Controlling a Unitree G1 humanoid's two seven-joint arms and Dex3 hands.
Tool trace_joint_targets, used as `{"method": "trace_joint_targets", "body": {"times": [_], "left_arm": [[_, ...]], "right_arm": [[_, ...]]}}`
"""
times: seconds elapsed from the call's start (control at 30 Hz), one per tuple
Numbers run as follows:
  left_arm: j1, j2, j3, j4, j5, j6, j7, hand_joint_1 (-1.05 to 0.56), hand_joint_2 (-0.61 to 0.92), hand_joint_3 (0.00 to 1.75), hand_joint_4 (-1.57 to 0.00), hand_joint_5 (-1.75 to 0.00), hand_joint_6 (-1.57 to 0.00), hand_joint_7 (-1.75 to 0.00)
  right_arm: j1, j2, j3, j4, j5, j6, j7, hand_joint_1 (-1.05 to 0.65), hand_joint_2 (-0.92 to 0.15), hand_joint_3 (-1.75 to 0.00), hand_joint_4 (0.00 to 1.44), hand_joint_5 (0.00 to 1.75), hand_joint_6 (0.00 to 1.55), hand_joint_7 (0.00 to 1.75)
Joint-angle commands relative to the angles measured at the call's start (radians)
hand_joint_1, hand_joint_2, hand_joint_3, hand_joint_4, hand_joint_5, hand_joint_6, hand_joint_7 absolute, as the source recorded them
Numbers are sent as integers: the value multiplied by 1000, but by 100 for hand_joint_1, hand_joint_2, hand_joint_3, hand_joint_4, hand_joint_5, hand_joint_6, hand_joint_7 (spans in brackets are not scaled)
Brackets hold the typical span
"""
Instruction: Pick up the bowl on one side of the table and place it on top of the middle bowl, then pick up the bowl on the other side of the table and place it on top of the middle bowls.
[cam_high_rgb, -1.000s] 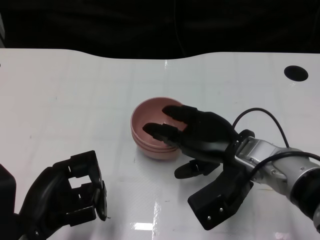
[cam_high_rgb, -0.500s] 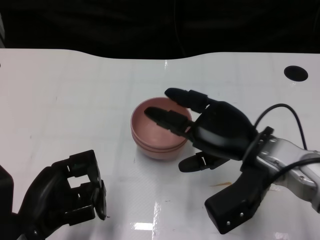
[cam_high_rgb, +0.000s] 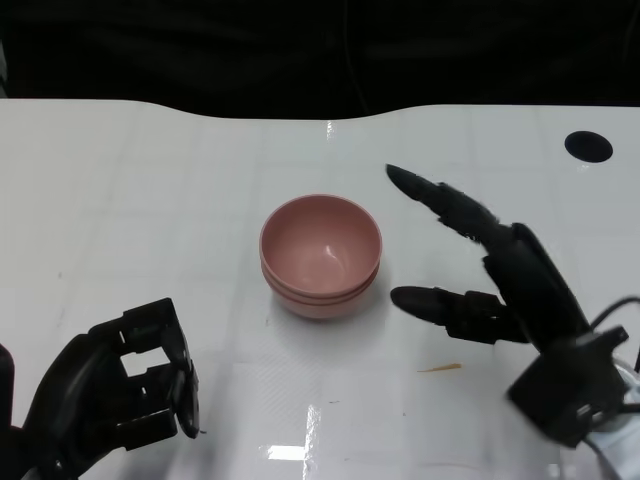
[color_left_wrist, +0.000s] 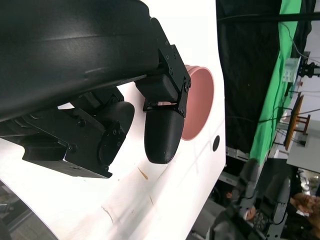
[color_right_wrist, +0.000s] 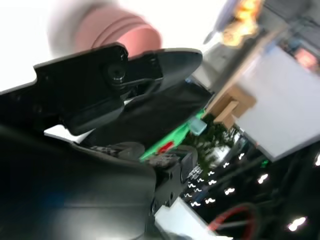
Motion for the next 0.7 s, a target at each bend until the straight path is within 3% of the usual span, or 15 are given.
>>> {"method": "trace_joint_targets", "body": {"times": [0.03,0.2,0.3,0.37,0.5,0.63,0.67,0.7], "left_arm": [[6,10,17,11,9,-28,11,41,88,130,-90,-175,-71,-175],[6,9,17,13,9,-32,10,41,89,129,-89,-175,-71,-175],[11,-8,38,-8,-6,-30,38,41,91,130,-92,-175,-72,-175],[13,-13,41,-14,-11,-24,44,40,91,131,-93,-175,-73,-175],[13,-16,43,-9,-15,-31,37,40,91,131,-94,-175,-73,-175],[16,-21,46,-12,-18,-29,40,39,91,131,-94,-175,-73,-175],[18,-24,48,-14,-21,-29,42,39,91,132,-94,-175,-73,-175],[20,-26,49,-15,-22,-28,44,39,91,132,-95,-175,-73,-175]], "right_arm": [[51,20,-63,-92,143,93,100,-63,-92,-10,44,16,44,6],[67,45,-100,-128,141,136,152,-63,-92,-9,45,15,44,5],[203,49,-207,-333,573,469,266,-56,-90,-5,51,15,46,4],[241,36,-250,-375,698,579,309,-52,-90,-3,52,15,46,3],[263,30,-299,-410,770,687,343,-46,-90,-2,58,16,48,2],[286,59,-332,-411,768,718,350,-45,-91,-1,59,15,49,2],[303,75,-342,-397,766,711,350,-32,-91,-4,76,32,69,9],[314,87,-350,-387,762,706,352,-24,-92,-6,79,60,84,9]]}}
